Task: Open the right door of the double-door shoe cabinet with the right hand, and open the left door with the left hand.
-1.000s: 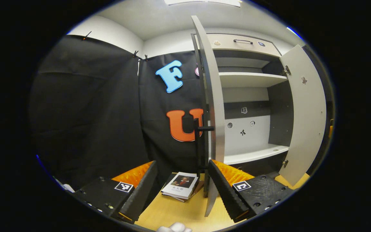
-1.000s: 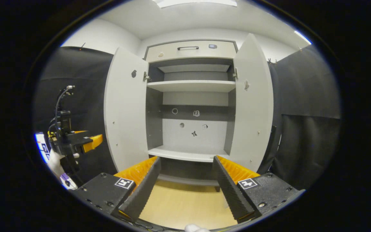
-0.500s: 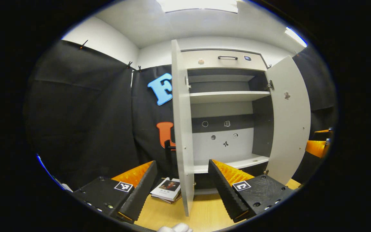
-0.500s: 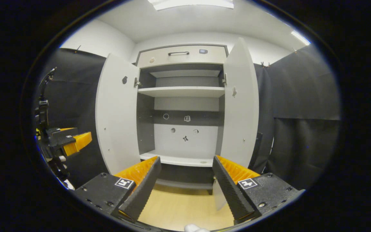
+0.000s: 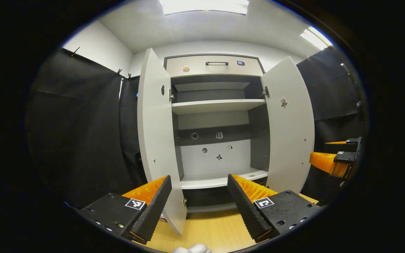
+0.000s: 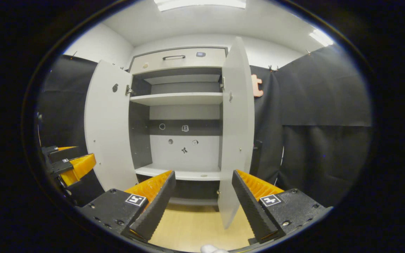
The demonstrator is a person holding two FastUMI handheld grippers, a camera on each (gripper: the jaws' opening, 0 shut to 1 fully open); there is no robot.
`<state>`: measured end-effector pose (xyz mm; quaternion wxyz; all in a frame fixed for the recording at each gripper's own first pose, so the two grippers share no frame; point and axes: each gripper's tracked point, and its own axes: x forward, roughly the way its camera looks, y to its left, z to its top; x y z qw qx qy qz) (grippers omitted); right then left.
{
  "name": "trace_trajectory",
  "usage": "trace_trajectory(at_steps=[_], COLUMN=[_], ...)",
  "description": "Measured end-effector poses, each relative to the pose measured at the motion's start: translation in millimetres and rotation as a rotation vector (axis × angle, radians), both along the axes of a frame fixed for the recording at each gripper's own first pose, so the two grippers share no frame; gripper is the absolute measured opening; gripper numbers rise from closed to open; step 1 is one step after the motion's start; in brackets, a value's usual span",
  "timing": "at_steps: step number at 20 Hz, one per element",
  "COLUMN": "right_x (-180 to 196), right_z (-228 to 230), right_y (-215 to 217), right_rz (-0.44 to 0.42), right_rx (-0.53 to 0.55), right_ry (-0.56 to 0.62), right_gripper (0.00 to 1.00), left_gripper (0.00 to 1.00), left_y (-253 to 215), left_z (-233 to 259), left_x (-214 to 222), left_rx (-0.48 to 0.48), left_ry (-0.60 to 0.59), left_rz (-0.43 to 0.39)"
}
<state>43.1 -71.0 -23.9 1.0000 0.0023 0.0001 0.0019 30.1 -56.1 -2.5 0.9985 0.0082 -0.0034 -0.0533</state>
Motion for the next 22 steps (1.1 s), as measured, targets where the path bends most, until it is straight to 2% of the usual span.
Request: trace_trajectory(at_steps=[5,11,22], right_x=[2,3,13], right_z=[3,2,1], right_y=[-13,-15,-5], right_rz=[-0.026,-0.023,0.009], right_rx=[0.001,0.002,-0.005], right_ry=[-0.006,-0.004,0.003], right_gripper=[1.00,1.00,1.00], left_gripper=[0.96,0.96,0.96], left_y=[-11,-11,10], left_z=[2,14,-2], left_x=[1,1,3], left_rx=[-0.048,-0.009,-0.022], left_ry=[0.010,-0.029,0.015], left_rz=[-0.006,0.013,0.071])
